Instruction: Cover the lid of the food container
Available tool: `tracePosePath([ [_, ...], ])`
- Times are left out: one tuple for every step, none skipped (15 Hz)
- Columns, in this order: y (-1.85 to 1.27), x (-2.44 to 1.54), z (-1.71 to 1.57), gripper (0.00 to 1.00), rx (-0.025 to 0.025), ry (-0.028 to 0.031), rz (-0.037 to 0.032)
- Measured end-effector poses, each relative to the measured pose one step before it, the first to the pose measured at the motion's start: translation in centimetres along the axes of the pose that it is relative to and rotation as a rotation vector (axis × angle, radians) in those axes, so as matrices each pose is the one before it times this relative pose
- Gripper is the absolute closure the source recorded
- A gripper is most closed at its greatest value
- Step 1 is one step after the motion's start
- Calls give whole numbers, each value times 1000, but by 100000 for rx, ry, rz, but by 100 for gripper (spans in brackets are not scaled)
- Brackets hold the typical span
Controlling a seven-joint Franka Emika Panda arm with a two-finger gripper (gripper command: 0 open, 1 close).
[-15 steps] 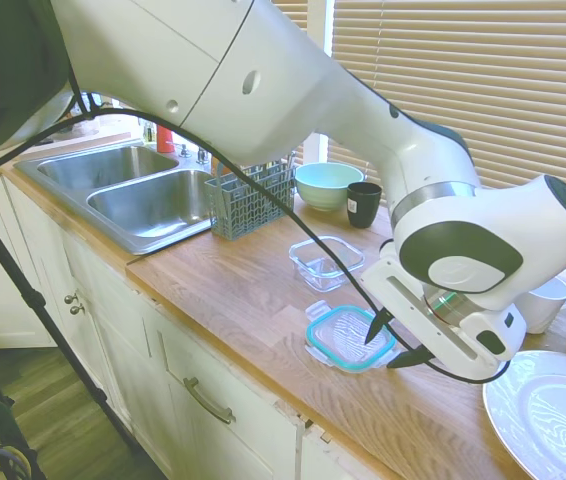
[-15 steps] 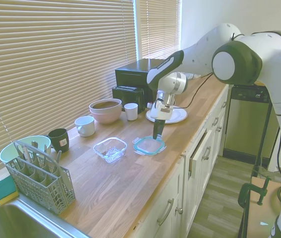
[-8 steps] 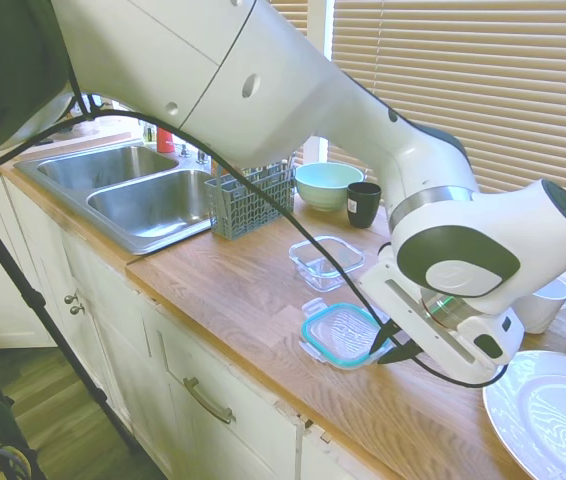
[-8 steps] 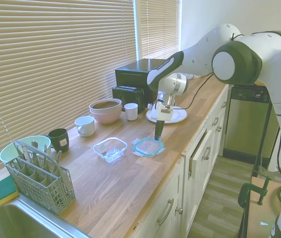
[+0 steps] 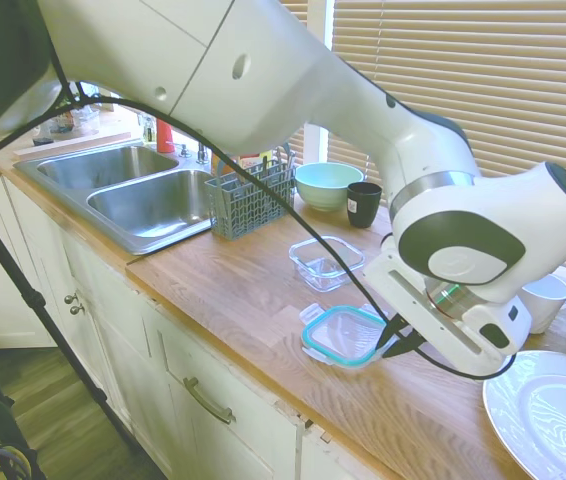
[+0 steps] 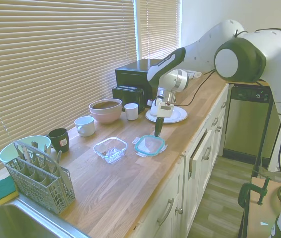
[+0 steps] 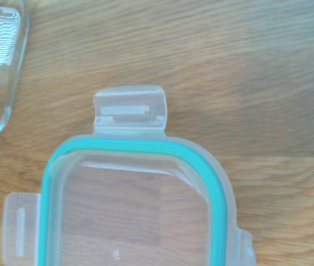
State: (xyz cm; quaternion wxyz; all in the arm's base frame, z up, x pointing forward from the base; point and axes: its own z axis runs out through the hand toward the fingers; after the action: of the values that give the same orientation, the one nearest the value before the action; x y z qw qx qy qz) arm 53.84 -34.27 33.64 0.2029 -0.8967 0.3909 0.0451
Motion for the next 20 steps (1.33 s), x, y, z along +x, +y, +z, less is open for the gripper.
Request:
tracePosePath([
  [-643, -745, -1202, 100, 84, 1410, -49],
  [-807, -1056, -1452, 100, 156, 1478, 29],
  [-983, -1237, -1553, 100, -8, 1286, 218],
  [-1060, -1347, -1608, 100, -339, 1309, 441],
  [-987, -1237, -1376, 100, -36, 1585, 524],
  [-953, -1041, -1065, 100, -359, 1324, 569],
  [-902, -932, -962, 100, -856, 1024, 378],
  [-921, -807, -781, 100, -858, 852, 265],
  [-922, -693, -618, 100, -732, 1047, 128],
  [-939, -601, -367, 100, -819, 809, 84],
  [-1084, -512, -129, 100, -1146, 618, 266],
  [-1163, -362, -236, 100, -1144, 965, 360],
  [-1240, -366, -330, 100, -734, 879, 415],
  [-1090, -334, -436, 100, -746, 274, 385],
  [-948, -239, -453, 100, -299, 361, 317],
  [-920, -43, -251, 100, -359, 273, 327],
  [-776, 183, 17, 100, -486, -120, 362],
  [-661, 335, 313, 100, -675, -462, 350],
  [-557, 436, 438, 100, -506, -16, 236],
  [-523, 419, 441, 100, -501, -18, 382],
])
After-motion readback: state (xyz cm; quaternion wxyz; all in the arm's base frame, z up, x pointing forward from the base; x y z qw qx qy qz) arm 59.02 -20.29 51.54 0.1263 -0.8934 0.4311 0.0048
